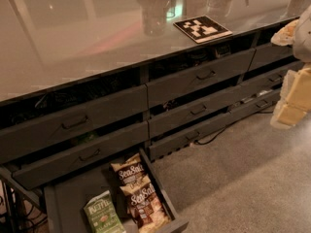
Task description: Pick green jalapeno chip bag from bottom drawer and place on counter
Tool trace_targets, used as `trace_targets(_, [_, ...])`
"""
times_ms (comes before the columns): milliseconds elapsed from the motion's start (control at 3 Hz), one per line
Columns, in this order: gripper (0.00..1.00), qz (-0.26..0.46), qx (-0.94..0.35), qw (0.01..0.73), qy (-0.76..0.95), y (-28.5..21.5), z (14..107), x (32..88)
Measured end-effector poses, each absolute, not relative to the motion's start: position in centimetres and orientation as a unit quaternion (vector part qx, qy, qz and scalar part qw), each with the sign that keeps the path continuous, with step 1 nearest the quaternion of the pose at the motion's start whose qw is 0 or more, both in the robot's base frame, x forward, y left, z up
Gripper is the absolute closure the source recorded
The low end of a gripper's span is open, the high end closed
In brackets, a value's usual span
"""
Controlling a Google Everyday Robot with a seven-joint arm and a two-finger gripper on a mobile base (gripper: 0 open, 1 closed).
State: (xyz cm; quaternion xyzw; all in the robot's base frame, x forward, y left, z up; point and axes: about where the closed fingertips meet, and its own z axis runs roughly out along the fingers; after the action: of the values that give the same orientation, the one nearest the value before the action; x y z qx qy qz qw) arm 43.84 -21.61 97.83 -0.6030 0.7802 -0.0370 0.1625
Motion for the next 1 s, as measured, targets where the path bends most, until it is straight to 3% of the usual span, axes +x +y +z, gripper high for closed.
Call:
trace_targets(667, [0.00,-0.014,-0.610,0.167,0.775,-21.1,95.5,44.3])
trace_targets(1000, [0.00,0.051,-0.631,0.187,0.752,-18.3,89.6,45.5])
